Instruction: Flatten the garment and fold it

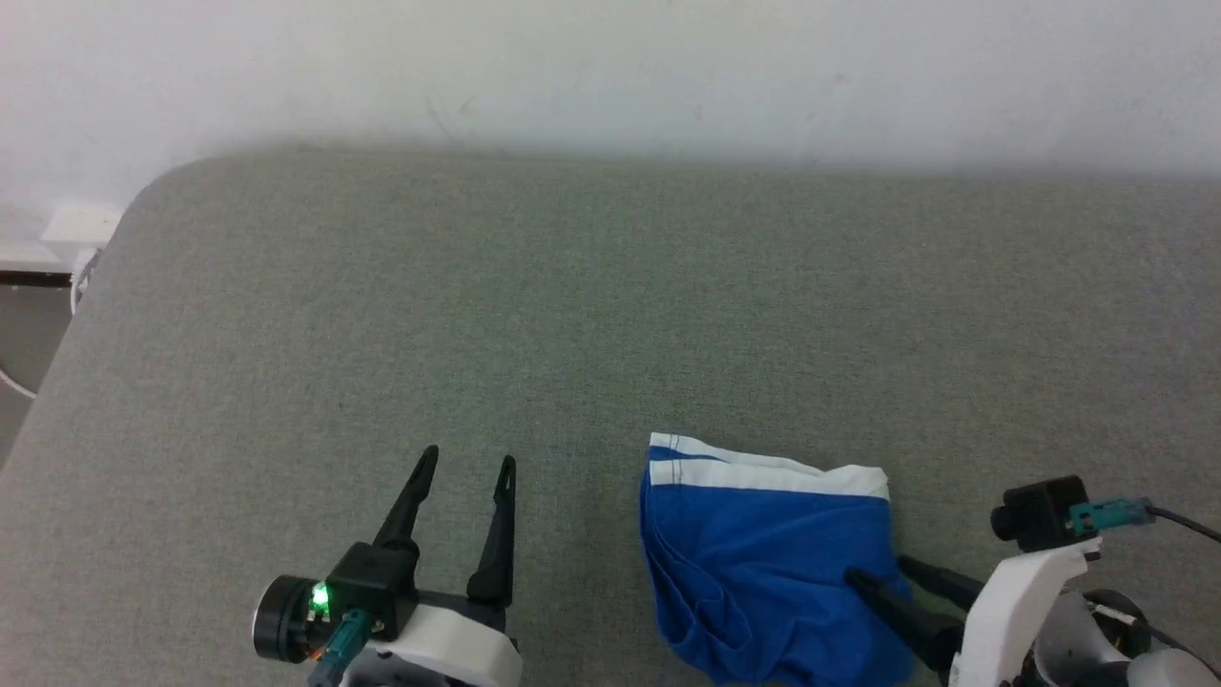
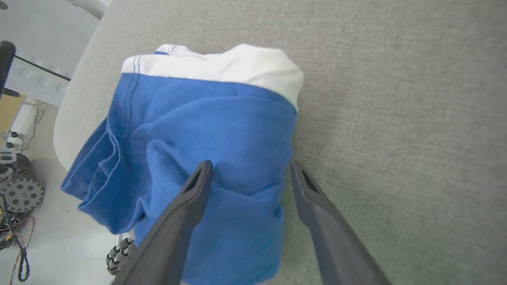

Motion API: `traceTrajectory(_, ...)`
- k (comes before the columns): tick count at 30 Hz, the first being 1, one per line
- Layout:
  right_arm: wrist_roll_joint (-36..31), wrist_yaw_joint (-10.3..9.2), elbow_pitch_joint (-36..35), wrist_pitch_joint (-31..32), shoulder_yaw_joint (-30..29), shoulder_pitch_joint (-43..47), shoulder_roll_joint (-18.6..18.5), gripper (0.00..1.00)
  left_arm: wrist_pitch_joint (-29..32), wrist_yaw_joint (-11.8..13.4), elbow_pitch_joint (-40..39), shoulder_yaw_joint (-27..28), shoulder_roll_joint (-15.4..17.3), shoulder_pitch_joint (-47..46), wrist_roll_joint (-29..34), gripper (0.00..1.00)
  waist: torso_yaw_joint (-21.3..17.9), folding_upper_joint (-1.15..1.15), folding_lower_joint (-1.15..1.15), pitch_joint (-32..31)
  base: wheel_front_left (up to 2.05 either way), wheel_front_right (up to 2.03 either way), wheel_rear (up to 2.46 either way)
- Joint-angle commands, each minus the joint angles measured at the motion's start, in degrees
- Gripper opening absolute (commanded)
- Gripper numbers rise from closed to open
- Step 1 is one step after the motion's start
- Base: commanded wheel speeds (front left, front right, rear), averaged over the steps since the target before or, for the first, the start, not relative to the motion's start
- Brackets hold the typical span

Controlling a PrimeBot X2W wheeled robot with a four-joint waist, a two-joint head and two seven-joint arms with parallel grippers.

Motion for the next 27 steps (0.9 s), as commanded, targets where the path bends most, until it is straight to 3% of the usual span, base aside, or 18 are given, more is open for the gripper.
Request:
traceTrajectory(1, 0.43, -0.03, 0.95, 0.67, 0.73, -1.26, 0.11, 1.0, -0.27, -0.13, 0.22, -0.2, -0.1, -0.92, 0.42, 1.0, 1.55, 0.0, -0.01, 1.47, 0.0, 0.0, 0.0)
traceTrajectory(9, 0.06, -0.03, 9.5, 0.98, 7.1, -5.93, 1.02, 1.0, -0.27, 0.12, 0.94, -1.05, -0.1, -2.31, 0.05, 1.0, 3.59, 0.0, -0.01, 2.88, 0.0, 0.0, 0.0)
traceTrajectory(10, -0.14, -0.03, 10.57, 0.33, 7.74, -6.46, 1.23, 0.46, -0.27, 0.18, 1.01, -1.18, -0.1, -2.36, 0.01, 1.0, 3.73, 0.0, -0.01, 2.91, 0.0, 0.0, 0.0)
traceTrajectory(11, -0.25, -0.03, 11.62, -0.34, 8.29, -6.96, 1.46, 0.0, -0.27, 0.25, 1.08, -1.3, -0.1, -2.4, -0.03, 1.0, 3.84, 0.0, -0.01, 2.94, 0.0, 0.0, 0.0)
traceTrajectory(20, -3.89, -0.03, 16.0, -7.44, 13.77, -11.54, -0.55, 0.0, -0.27, 0.65, 2.16, -2.04, -0.1, -1.4, -0.33, 1.0, 2.31, 0.0, -0.01, -0.12, 0.0, 0.0, 0.0)
traceTrajectory(27, -10.11, -0.03, 13.09, -5.37, 19.77, -18.13, -6.18, 0.0, -0.27, 1.0, 1.78, -2.81, -0.1, 0.74, -1.24, 1.0, -4.13, 0.0, -0.01, -3.2, 0.0, 0.0, 0.0)
